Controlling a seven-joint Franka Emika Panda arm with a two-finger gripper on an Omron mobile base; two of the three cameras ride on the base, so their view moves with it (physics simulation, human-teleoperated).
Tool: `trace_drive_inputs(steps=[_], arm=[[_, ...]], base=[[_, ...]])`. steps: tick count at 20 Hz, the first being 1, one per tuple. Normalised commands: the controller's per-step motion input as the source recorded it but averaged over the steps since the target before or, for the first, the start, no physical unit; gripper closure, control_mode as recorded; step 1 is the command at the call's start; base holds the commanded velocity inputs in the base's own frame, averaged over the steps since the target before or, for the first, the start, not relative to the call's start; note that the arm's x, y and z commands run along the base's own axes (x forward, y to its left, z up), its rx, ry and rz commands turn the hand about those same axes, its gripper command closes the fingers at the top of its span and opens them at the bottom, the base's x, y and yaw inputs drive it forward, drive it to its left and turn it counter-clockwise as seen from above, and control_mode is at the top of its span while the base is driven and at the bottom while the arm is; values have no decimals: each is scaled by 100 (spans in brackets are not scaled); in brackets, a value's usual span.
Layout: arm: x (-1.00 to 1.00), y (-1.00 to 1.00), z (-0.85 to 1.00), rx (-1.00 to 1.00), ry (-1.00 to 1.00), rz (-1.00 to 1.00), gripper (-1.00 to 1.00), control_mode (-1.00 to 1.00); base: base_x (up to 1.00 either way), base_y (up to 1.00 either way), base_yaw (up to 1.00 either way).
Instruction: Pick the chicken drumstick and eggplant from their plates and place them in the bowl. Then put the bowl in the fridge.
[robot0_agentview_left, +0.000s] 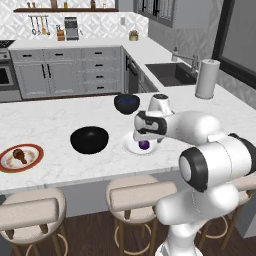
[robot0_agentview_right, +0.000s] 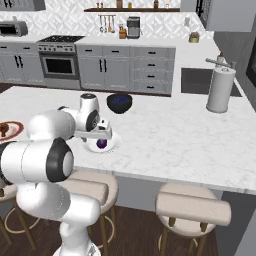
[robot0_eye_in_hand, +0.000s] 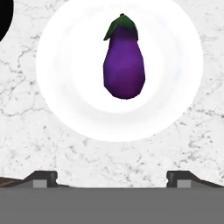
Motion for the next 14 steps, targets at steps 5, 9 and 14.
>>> trace_drive_inputs(steps=[5,9,14], arm=[[58,0,-15,0,4,0,-100,-100],[71,0,-13,0,2,0,-100,-100],[54,0,-31,0,0,0,-100,-100]], base=[[0,0,0],[0,0,0],[0,0,0]])
